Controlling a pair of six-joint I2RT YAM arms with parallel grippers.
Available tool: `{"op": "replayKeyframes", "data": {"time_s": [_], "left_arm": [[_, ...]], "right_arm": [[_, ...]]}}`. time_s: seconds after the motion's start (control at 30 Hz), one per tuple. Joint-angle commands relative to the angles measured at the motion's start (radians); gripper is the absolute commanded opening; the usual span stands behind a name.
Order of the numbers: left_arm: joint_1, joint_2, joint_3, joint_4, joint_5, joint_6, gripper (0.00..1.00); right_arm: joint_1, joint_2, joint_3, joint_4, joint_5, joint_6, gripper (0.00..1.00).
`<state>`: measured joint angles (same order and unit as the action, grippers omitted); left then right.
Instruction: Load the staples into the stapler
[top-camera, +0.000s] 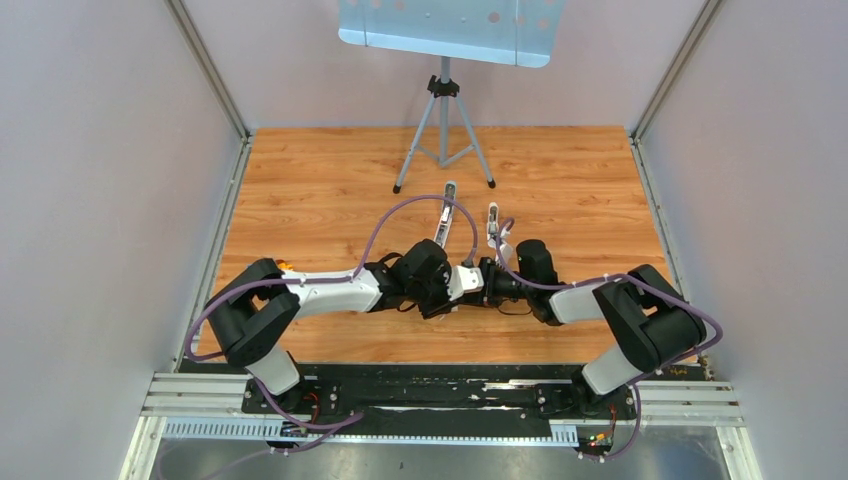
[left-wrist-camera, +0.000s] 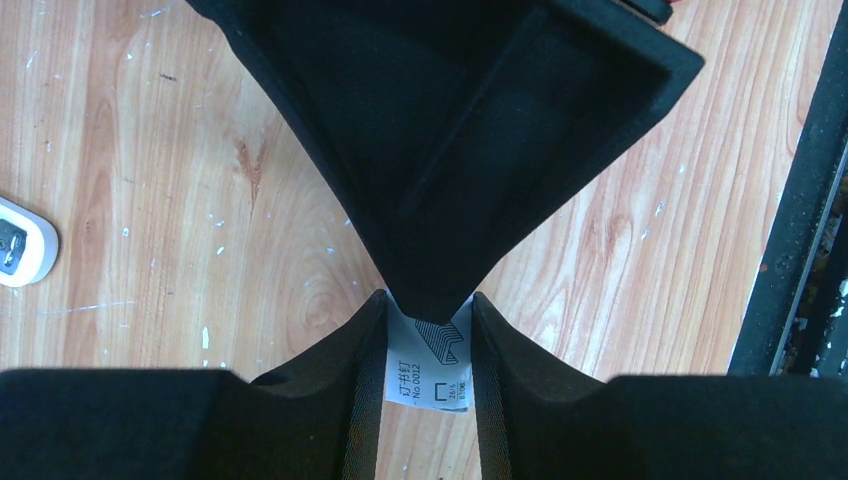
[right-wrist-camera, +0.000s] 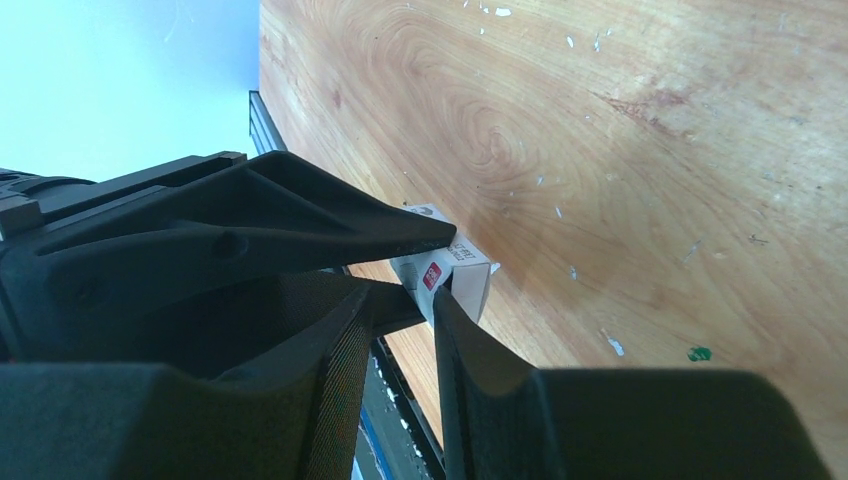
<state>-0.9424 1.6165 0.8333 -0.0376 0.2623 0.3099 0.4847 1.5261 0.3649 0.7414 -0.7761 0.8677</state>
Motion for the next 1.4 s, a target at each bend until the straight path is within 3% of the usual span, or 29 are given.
{"op": "replayKeyframes", "data": {"time_s": [0.0, 0.43, 1.37], "left_arm": [[0.002, -0.040, -0.006, 0.084, 0.015, -0.002, 0.33], [0.002, -0.038, -0.034, 0.052, -0.034, 0.013, 0.33], [0.003, -0.061, -0.025, 0.043, -0.015, 0.030, 0.32]], "right_arm": [[0.021, 0.023, 0.008, 0.027, -0.026, 0.005, 0.33], [0.020, -0.134, 0.047, -0.201, 0.046, -0.069, 0.34], [0.020, -0.115, 0.055, -0.189, 0.054, -0.069, 0.35]]}}
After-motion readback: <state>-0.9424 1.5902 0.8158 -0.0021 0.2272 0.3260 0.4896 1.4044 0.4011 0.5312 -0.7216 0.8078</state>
